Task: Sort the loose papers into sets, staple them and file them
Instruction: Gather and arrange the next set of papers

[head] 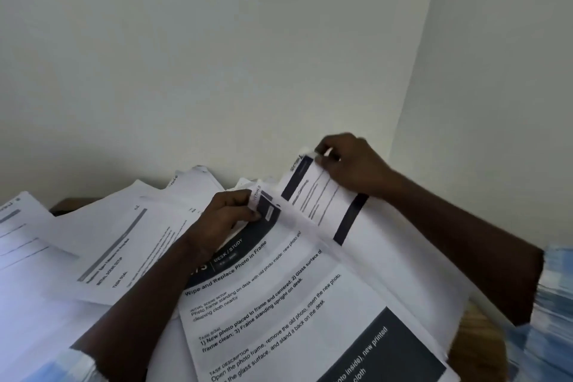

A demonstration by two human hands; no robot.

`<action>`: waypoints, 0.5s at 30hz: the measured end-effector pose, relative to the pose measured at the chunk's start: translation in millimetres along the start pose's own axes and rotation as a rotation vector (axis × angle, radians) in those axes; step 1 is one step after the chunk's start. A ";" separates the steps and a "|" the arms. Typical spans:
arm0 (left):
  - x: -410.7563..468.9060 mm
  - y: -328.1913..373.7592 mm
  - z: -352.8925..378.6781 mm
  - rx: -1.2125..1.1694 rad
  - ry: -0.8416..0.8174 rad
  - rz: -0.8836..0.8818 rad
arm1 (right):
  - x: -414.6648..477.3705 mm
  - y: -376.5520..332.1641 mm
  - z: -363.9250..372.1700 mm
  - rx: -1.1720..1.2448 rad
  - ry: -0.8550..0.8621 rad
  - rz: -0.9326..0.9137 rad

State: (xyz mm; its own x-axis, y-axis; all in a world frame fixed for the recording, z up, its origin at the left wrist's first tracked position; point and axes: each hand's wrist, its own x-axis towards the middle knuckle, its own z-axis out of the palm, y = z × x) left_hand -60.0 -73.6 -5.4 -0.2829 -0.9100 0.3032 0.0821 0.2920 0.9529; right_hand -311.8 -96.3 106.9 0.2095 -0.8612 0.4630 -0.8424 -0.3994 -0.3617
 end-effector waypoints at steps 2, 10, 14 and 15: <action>1.2 -2.6 -0.4 0.115 -0.044 -0.077 | -12.5 10.5 25.3 0.208 -0.101 0.108; 4.3 -14.0 13.1 0.860 -0.171 -0.166 | -47.1 44.4 84.6 0.112 -0.208 0.315; 6.3 -20.0 14.6 0.896 -0.147 -0.213 | -57.4 46.0 110.9 -0.040 -0.169 0.283; 6.7 -19.9 14.9 0.893 -0.148 -0.226 | -59.0 45.8 115.0 -0.028 -0.150 0.290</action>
State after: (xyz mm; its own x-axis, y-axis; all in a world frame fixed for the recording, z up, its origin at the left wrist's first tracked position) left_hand -77.8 -81.2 -22.4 -0.3269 -0.9438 0.0486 -0.7375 0.2870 0.6113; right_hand -305.7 -99.9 -30.0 0.0281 -0.9755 0.2183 -0.8904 -0.1237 -0.4381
